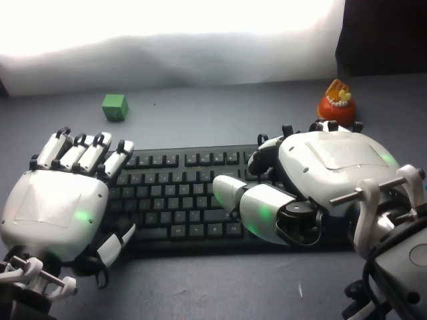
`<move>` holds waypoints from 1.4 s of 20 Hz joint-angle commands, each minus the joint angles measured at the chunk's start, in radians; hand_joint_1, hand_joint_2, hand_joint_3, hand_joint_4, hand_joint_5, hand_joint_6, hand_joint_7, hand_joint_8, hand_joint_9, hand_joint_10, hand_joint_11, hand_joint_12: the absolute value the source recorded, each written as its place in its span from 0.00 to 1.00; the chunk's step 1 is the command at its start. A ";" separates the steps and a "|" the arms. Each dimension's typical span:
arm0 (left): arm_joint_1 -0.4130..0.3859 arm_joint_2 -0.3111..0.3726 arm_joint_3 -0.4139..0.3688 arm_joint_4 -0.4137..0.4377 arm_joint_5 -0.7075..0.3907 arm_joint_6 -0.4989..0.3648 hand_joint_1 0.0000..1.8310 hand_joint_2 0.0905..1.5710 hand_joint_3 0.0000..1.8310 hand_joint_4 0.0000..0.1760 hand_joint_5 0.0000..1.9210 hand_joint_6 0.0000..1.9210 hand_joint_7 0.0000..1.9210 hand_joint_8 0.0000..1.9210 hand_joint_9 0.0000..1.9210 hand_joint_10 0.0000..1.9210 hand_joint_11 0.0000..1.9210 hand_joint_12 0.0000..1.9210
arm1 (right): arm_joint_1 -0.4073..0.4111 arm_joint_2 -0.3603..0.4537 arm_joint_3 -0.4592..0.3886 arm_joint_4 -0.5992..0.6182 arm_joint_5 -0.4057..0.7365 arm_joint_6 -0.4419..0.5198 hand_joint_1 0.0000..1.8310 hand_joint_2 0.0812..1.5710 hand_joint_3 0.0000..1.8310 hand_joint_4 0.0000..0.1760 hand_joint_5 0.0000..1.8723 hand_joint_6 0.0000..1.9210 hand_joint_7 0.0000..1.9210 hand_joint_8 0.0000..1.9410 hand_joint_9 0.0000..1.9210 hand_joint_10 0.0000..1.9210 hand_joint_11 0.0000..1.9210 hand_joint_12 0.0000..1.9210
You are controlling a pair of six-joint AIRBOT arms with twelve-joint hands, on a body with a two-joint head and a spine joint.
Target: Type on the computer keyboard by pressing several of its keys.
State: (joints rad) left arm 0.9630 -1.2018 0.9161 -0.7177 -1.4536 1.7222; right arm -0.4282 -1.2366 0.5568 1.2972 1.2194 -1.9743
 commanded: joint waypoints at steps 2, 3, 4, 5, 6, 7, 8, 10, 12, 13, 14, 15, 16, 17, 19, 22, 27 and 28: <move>0.006 -0.002 0.010 -0.005 -0.086 0.022 0.65 0.60 0.00 0.34 0.16 0.00 0.10 0.00 0.15 0.01 0.00 0.49 | 0.013 0.000 -0.001 -0.094 0.042 0.006 0.03 0.77 0.00 0.00 0.36 0.17 0.46 0.01 0.27 0.50 0.10 0.87; 0.005 -0.002 0.011 -0.005 -0.086 0.018 0.65 0.61 0.00 0.33 0.16 0.00 0.10 0.00 0.15 0.01 0.00 0.49 | 0.014 0.000 -0.001 -0.094 0.041 0.006 0.03 0.77 0.00 0.00 0.36 0.17 0.45 0.01 0.27 0.50 0.10 0.87; 0.005 -0.002 0.012 -0.005 -0.086 0.015 0.64 0.61 0.00 0.33 0.15 0.00 0.10 0.00 0.15 0.01 0.00 0.48 | 0.014 -0.001 -0.001 -0.094 0.041 0.006 0.03 0.77 0.00 0.00 0.36 0.17 0.45 0.01 0.27 0.50 0.10 0.86; 0.005 -0.002 0.012 -0.005 -0.086 0.012 0.63 0.61 0.00 0.32 0.16 0.00 0.10 0.00 0.15 0.01 0.00 0.48 | 0.014 -0.001 -0.001 -0.094 0.041 0.006 0.03 0.77 0.00 0.00 0.36 0.17 0.45 0.01 0.27 0.49 0.10 0.86; 0.004 -0.002 0.011 -0.005 -0.086 0.009 0.59 0.61 0.00 0.36 0.16 0.00 0.11 0.01 0.16 0.02 0.00 0.51 | 0.014 -0.001 -0.001 -0.094 0.041 0.006 0.03 0.77 0.00 0.00 0.36 0.17 0.45 0.01 0.27 0.49 0.10 0.86; 0.004 -0.001 0.010 -0.005 -0.086 0.007 0.57 0.62 0.00 0.37 0.15 0.00 0.11 0.00 0.16 0.02 0.00 0.52 | 0.014 -0.001 -0.001 -0.094 0.041 0.006 0.04 0.77 0.00 0.00 0.36 0.17 0.45 0.01 0.27 0.49 0.10 0.86; 0.004 -0.001 0.010 -0.005 -0.086 0.003 0.49 0.66 0.01 0.30 0.15 0.00 0.13 0.01 0.18 0.02 0.00 0.54 | 0.015 -0.001 -0.001 -0.094 0.041 0.006 0.04 0.77 0.00 0.00 0.36 0.17 0.45 0.01 0.27 0.49 0.10 0.86; 0.002 -0.001 0.010 -0.005 -0.085 -0.007 0.38 0.68 0.01 0.23 0.18 0.01 0.18 0.02 0.21 0.03 0.00 0.60 | 0.016 -0.001 -0.001 -0.094 0.041 0.006 0.03 0.78 0.00 0.00 0.36 0.17 0.45 0.01 0.27 0.49 0.10 0.86; -0.001 0.001 0.010 -0.005 -0.076 -0.020 0.25 0.71 0.01 0.21 0.19 0.01 0.21 0.01 0.23 0.04 0.00 0.62 | 0.017 -0.001 -0.001 -0.094 0.041 0.006 0.03 0.77 0.00 0.00 0.36 0.17 0.46 0.01 0.28 0.50 0.11 0.87; -0.004 0.005 0.009 -0.005 -0.062 -0.030 0.20 0.72 0.01 0.21 0.20 0.01 0.23 0.02 0.24 0.04 0.00 0.63 | 0.018 -0.001 -0.001 -0.094 0.041 0.006 0.03 0.77 0.00 0.00 0.35 0.17 0.45 0.01 0.27 0.49 0.10 0.86; -0.011 0.012 0.006 -0.005 -0.043 -0.032 0.11 0.73 0.01 0.21 0.20 0.01 0.23 0.01 0.24 0.04 0.00 0.62 | 0.019 -0.001 -0.001 -0.094 0.041 0.006 0.03 0.77 0.00 0.00 0.36 0.17 0.46 0.01 0.28 0.49 0.11 0.87; -0.020 0.021 0.002 -0.005 -0.020 -0.040 0.06 0.74 0.01 0.20 0.19 0.01 0.23 0.01 0.24 0.04 0.00 0.62 | 0.019 -0.001 -0.001 -0.094 0.041 0.006 0.03 0.78 0.00 0.00 0.36 0.17 0.45 0.01 0.27 0.49 0.11 0.87; -0.025 0.028 -0.001 -0.005 -0.008 -0.048 0.06 0.74 0.01 0.20 0.19 0.01 0.23 0.01 0.24 0.04 0.00 0.62 | 0.020 -0.001 -0.001 -0.094 0.041 0.006 0.03 0.78 0.00 0.00 0.36 0.17 0.45 0.01 0.27 0.49 0.11 0.87; -0.032 0.037 -0.006 -0.005 0.002 -0.059 0.00 0.74 0.00 0.16 0.20 0.01 0.23 0.00 0.24 0.03 0.00 0.60 | 0.021 -0.001 -0.001 -0.094 0.041 0.006 0.03 0.77 0.00 0.00 0.36 0.17 0.45 0.01 0.28 0.49 0.11 0.87; -0.048 0.058 -0.018 -0.005 0.031 -0.091 0.00 0.73 0.00 0.20 0.20 0.01 0.24 0.01 0.24 0.04 0.00 0.60 | 0.023 0.000 -0.001 -0.094 0.041 0.006 0.03 0.77 0.00 0.00 0.35 0.17 0.45 0.01 0.27 0.49 0.10 0.88; -0.072 0.083 -0.031 -0.005 0.068 -0.126 0.01 0.73 0.00 0.20 0.21 0.01 0.24 0.00 0.25 0.03 0.00 0.61 | 0.024 0.001 -0.001 -0.094 0.041 0.006 0.04 0.77 0.00 0.00 0.36 0.18 0.45 0.01 0.27 0.50 0.09 0.88; -0.143 0.184 -0.100 0.020 0.202 -0.159 0.00 0.73 0.00 0.15 0.22 0.01 0.24 0.00 0.24 0.03 0.00 0.60 | 0.026 0.006 -0.001 -0.094 0.032 0.006 0.03 0.77 0.00 0.00 0.36 0.18 0.46 0.01 0.27 0.51 0.07 0.90; -0.173 0.227 -0.125 0.038 0.271 -0.166 0.00 0.73 0.00 0.16 0.21 0.00 0.23 0.00 0.24 0.03 0.00 0.60 | 0.026 0.006 -0.001 -0.094 0.030 0.007 0.02 0.78 0.00 0.00 0.36 0.18 0.46 0.01 0.27 0.52 0.08 0.90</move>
State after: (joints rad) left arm 0.8017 -0.9897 0.7937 -0.7387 -1.1301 1.5639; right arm -0.4137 -1.2354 0.5575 1.2980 1.2125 -1.9736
